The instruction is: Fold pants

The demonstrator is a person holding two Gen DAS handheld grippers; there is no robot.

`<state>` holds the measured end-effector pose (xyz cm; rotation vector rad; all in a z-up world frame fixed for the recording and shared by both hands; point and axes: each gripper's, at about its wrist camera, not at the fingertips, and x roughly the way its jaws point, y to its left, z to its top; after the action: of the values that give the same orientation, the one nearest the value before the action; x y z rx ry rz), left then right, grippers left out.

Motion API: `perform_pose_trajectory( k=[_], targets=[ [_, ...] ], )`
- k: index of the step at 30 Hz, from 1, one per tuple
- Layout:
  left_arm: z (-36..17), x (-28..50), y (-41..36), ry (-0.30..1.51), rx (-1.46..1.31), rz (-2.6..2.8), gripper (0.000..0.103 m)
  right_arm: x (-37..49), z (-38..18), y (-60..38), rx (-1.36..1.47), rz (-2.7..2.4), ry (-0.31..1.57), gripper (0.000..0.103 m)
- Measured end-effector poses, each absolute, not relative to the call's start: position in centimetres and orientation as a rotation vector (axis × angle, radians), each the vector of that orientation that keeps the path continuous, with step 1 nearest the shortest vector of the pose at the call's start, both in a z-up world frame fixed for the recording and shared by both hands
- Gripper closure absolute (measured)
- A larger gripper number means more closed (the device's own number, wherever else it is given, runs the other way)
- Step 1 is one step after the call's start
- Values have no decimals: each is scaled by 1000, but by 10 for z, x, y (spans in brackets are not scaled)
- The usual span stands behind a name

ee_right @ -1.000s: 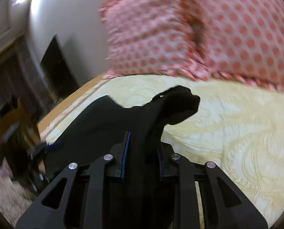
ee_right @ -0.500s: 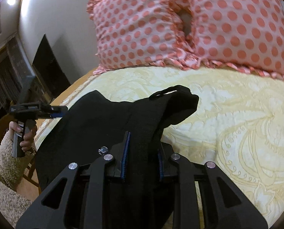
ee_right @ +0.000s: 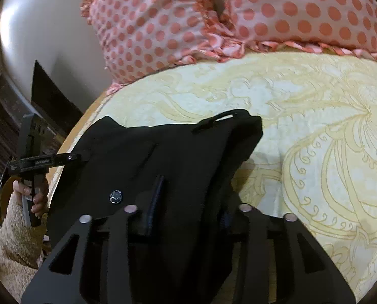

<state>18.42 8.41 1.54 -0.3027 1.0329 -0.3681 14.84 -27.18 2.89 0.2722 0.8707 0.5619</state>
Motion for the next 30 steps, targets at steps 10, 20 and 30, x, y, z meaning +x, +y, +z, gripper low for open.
perform_pose_trajectory(
  k=[10, 20, 30],
  targets=[
    [43, 182, 69, 946, -210, -367, 92, 157, 56, -269, 232, 582, 799, 81],
    [73, 259, 55, 858, -180, -320, 92, 227, 86, -274, 182, 517, 705, 82],
    [47, 345, 45, 890, -198, -236, 90, 328, 50, -283, 194, 415, 823, 82]
  ],
)
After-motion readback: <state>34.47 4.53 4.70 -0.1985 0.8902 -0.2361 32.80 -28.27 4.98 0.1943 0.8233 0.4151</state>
